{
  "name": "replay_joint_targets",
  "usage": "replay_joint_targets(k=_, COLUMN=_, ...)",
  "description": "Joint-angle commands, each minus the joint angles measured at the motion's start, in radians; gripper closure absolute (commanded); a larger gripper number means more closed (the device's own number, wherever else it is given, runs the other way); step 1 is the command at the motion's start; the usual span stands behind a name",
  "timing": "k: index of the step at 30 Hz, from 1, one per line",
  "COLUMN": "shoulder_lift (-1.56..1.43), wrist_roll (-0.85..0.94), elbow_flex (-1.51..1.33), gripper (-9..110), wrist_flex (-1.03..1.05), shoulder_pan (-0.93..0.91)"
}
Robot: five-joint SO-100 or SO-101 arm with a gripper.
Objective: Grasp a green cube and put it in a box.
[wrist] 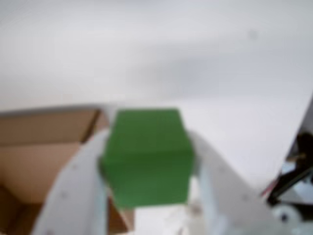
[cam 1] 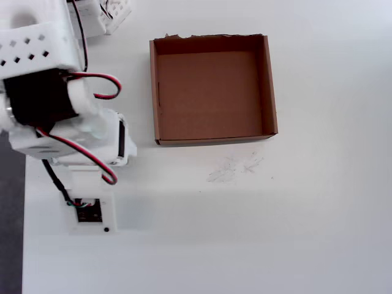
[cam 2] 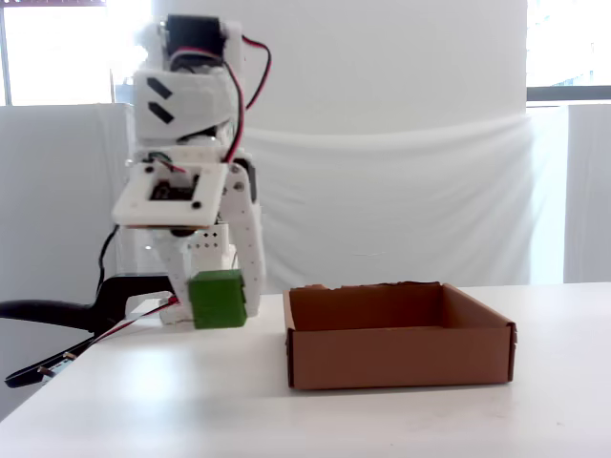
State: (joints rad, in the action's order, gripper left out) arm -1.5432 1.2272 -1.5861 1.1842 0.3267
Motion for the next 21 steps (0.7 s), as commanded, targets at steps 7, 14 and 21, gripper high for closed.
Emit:
replay_joint_targets(k=7, shoulder_lift=-0.210, wrist_roll=-0.258, elbow_flex=-0.044, gripper=87, wrist_flex=0.003, shoulder_pan=0.256)
replay_joint_targets(k=14, shoulder_lift=-0.353, wrist_roll=-0.345, elbow_flex=-0.293, gripper=88, wrist_flex=-0.114, shoulder_pan=0.469)
replay_joint_targets(k=21, shoulder_lift=-0.379, wrist_roll=-0.350, elbow_flex=-0.471, gripper=87, wrist_flex=-0.149, shoulder_pan=0.571)
